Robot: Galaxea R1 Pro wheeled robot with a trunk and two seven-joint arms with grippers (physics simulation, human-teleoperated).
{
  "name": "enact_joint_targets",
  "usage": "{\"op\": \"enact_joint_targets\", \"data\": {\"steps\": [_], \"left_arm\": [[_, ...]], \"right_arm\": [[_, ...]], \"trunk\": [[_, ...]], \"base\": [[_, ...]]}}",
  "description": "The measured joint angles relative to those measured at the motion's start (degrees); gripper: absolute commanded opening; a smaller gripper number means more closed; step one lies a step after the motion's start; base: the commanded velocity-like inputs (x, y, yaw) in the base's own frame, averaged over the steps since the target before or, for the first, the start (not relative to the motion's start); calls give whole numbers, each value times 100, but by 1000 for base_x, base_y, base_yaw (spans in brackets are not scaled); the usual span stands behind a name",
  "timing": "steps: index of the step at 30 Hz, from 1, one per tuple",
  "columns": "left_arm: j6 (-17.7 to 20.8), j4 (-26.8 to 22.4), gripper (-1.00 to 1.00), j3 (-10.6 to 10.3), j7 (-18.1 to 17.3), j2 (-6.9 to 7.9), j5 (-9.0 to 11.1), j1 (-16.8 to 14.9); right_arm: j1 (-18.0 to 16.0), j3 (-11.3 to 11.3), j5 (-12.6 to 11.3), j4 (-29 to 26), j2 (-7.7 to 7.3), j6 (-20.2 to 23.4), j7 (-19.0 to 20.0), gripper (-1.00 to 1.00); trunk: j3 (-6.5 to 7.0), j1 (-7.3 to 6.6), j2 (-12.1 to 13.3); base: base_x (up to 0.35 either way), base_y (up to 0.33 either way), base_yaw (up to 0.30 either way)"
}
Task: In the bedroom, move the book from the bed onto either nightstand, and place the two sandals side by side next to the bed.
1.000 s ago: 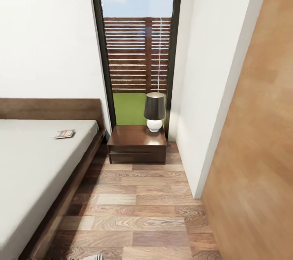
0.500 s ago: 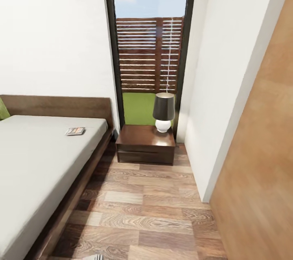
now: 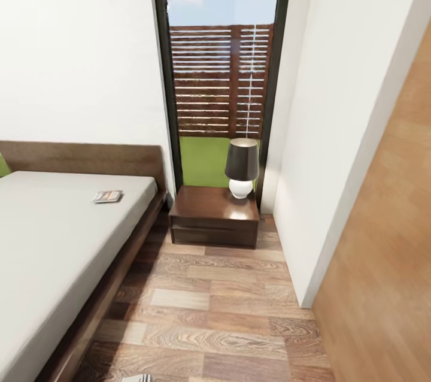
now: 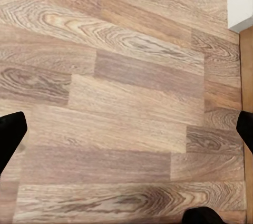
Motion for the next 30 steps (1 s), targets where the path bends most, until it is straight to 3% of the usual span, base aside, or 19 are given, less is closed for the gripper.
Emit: {"op": "enact_joint_targets", "data": {"steps": [12, 30], "left_arm": [[0, 0, 100, 0, 0, 0, 0, -1], [0, 0, 100, 0, 0, 0, 1, 0]], "right_arm": [[-1, 0, -1, 0, 0, 0, -1, 100], [0, 0, 2, 0, 0, 0, -1, 100]], "trunk": [[0, 0, 0], [0, -1, 0]], "base": [[50, 0, 0], [262, 0, 0]]}}
